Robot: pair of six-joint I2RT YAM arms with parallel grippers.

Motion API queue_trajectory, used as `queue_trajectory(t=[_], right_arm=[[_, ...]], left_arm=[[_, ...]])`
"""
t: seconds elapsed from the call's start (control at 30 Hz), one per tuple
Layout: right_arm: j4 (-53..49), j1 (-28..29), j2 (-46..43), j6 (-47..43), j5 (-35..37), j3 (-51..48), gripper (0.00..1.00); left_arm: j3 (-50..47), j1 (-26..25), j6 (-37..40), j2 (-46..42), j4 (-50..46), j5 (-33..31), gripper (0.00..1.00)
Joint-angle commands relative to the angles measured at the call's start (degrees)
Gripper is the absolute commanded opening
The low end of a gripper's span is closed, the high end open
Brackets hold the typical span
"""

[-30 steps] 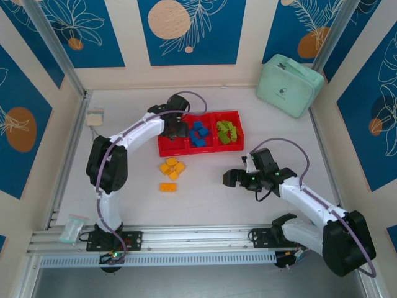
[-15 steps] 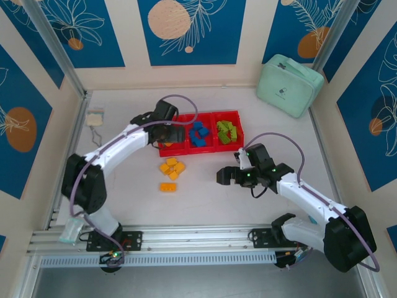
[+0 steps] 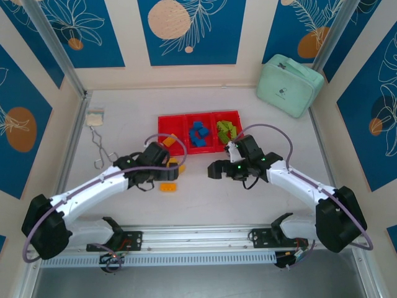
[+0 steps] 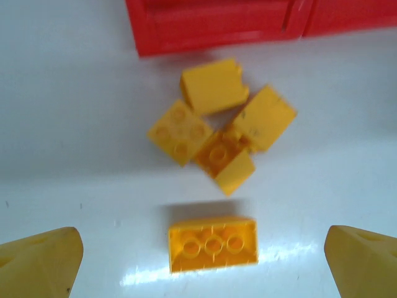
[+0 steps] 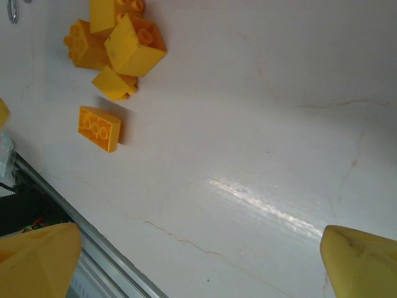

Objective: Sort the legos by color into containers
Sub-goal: Pick up the lego from the middle-left of the table.

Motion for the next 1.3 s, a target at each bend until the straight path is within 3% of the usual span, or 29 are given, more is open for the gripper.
queue_trajectory(t=[0.0, 0.27, 0.53, 0.8, 1.0, 1.27], right_arm=[[-1.6, 2.6, 1.9, -0.1, 1.3, 2.2, 0.99], [-3.6, 5.0, 3.3, -0.7, 4.2, 4.6, 0.99], [-8.0, 2.7, -4.7, -1.7, 10.1, 2.8, 0.99], [-9.0, -4.4, -13.0, -1.6, 7.1, -1.1, 0.99], [-9.4, -5.6, -14.7, -1.6, 6.1, -3.3, 0.99], [-9.5, -6.8, -15.6, -2.2, 5.7, -4.1, 0.99]], left_arm=[[-3.7, -0.9, -6.2, -2.5, 0.9, -1.2, 0.99], [-2.0, -2.7, -4.5, 0.3, 0.0, -4.4, 0.99], [-0.3, -2.7, -2.0, 6.7, 3.6, -0.9, 0.99], [4.4, -3.1, 0.5, 15.9, 4.8, 2.4, 0.99], [7.4, -3.7, -2.8, 21.2, -0.8, 1.1, 0.97], [6.5, -4.2, -5.3, 24.9, -1.6, 3.2, 0.92]])
